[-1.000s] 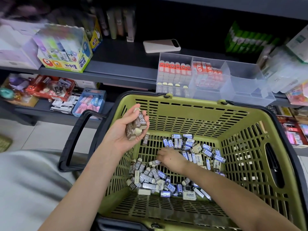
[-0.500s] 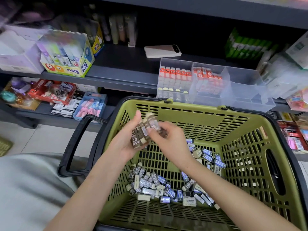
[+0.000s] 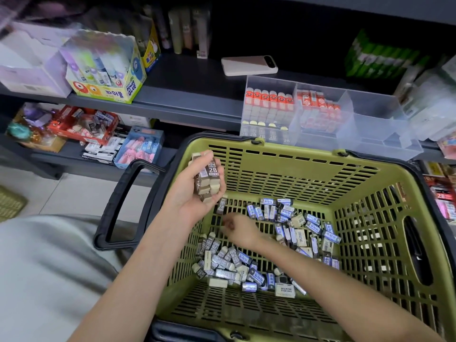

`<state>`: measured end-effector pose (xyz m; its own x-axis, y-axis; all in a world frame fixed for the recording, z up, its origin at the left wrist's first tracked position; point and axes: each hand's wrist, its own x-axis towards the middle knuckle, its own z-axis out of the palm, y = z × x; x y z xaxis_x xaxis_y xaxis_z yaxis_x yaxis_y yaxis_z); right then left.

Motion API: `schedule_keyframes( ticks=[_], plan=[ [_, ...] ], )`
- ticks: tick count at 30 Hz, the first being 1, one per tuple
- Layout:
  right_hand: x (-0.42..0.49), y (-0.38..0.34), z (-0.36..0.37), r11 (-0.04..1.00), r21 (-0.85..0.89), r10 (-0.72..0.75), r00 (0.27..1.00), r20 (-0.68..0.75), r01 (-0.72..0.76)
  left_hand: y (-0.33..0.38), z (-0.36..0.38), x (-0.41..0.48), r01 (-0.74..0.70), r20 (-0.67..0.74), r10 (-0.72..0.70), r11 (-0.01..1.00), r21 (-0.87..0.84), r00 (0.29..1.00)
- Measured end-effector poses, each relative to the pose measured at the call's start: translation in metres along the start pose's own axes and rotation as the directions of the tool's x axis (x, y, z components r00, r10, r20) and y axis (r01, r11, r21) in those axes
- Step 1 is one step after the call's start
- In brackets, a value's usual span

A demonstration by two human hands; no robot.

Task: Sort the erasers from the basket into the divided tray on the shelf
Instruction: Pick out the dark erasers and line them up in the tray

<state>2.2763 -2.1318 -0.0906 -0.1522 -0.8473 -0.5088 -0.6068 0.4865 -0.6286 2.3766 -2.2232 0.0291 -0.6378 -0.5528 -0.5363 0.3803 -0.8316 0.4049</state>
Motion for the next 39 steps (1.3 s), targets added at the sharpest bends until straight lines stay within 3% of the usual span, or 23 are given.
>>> schedule_keyframes(
  ticks=[7,17,20,23,28,32,35,39],
  plan=[
    [0.025,-0.009,0.058,0.985,-0.173,0.012,0.995,0.102,0.006,0.006,-0.001,-0.003,0.011,0.059,-0.004,0.992,-0.124,0.998],
    [0.026,0.000,0.054,0.992,0.115,0.004,0.946,0.325,-0.044,0.004,0.004,-0.003,0.019,0.082,-0.014,0.998,-0.063,0.997],
    [0.023,0.002,0.061,0.999,0.042,-0.027,0.961,0.275,0.016,0.004,0.004,-0.004,0.019,0.081,-0.016,0.999,-0.048,0.997],
    [0.017,0.005,0.055,0.994,0.096,-0.073,0.974,0.215,0.053,0.003,0.003,-0.004,0.026,0.071,-0.023,0.999,-0.042,0.997],
    [-0.008,0.005,0.003,0.926,0.377,-0.031,0.990,0.135,-0.022,0.001,-0.001,0.000,0.038,0.007,-0.039,0.997,0.068,0.999],
    [-0.042,-0.001,-0.069,0.731,0.675,0.023,0.993,0.113,-0.094,-0.001,-0.004,0.003,0.081,-0.019,-0.080,0.990,0.112,0.997],
    [-0.074,-0.010,-0.120,0.670,0.741,-0.026,0.996,0.082,-0.043,-0.003,-0.003,0.004,0.131,-0.023,-0.128,0.975,0.179,0.991],
    [-0.103,-0.029,-0.165,0.678,0.734,-0.152,0.985,0.082,0.044,-0.012,0.004,0.006,0.180,0.030,-0.204,0.914,0.364,0.978]
  ],
)
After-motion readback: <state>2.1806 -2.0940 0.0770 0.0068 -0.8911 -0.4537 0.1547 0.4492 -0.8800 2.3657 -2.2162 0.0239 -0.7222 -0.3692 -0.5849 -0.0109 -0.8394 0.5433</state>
